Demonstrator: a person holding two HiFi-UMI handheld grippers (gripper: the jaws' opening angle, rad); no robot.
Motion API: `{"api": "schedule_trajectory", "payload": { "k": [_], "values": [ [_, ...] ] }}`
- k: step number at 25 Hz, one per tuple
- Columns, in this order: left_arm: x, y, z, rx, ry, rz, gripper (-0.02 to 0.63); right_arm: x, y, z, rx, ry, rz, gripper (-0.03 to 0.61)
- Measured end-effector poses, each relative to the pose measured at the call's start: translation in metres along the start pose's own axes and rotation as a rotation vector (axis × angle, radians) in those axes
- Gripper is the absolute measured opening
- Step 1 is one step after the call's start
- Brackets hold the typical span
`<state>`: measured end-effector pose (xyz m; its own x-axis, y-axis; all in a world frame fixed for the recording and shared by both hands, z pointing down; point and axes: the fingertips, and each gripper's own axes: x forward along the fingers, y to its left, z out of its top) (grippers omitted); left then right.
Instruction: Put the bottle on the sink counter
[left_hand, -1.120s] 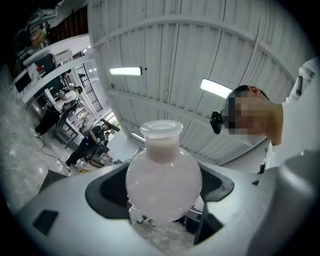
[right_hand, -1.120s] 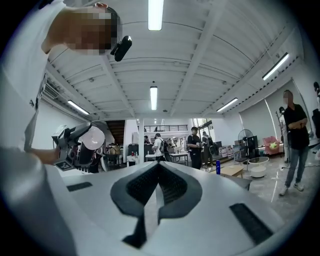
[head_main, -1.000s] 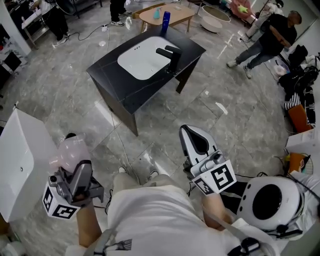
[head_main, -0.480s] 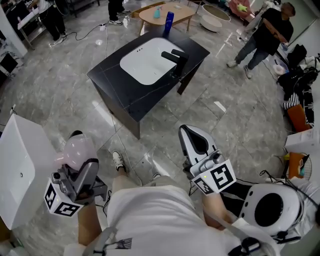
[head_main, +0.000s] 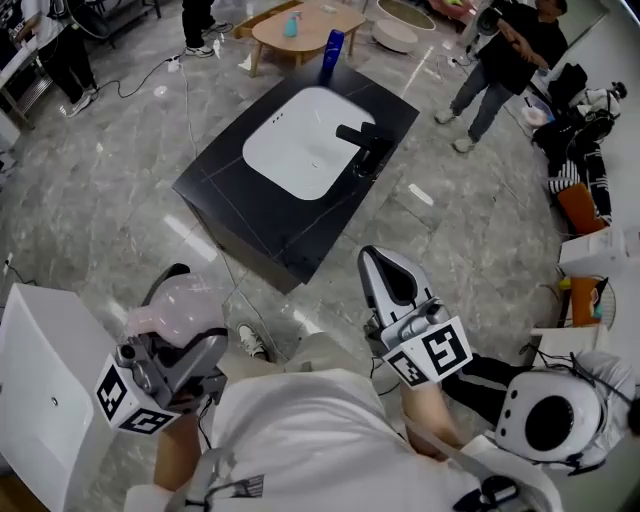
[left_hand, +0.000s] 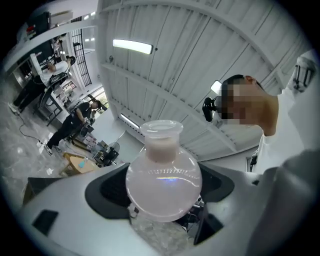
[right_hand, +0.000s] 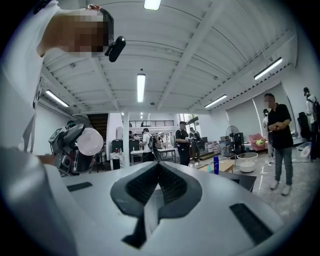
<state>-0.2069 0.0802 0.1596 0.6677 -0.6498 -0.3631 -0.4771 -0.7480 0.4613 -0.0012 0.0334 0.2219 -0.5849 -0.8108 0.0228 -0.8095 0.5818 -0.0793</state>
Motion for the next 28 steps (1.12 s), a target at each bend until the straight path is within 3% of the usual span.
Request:
{"api": "schedule_trajectory", "payload": {
  "k": [8, 16, 28],
  "values": [
    [0.032, 0.064, -0.016, -0.094, 0.05, -0.021, 0.403, 0.028, -0.021, -0.017, -0.026, 0.068, -0.083, 0.009],
    [0.089, 0.091, -0.052, -0.097, 0.058, 0.058, 0.402, 0.051, -0.074, -0.037, 0.011, 0.085, -0.001, 0.011],
    [0.139, 0.121, -0.153, -0.092, 0.244, 0.137, 0.402, 0.059, -0.123, -0.08, 0.065, 0.149, 0.012, 0.011]
  ]
}}
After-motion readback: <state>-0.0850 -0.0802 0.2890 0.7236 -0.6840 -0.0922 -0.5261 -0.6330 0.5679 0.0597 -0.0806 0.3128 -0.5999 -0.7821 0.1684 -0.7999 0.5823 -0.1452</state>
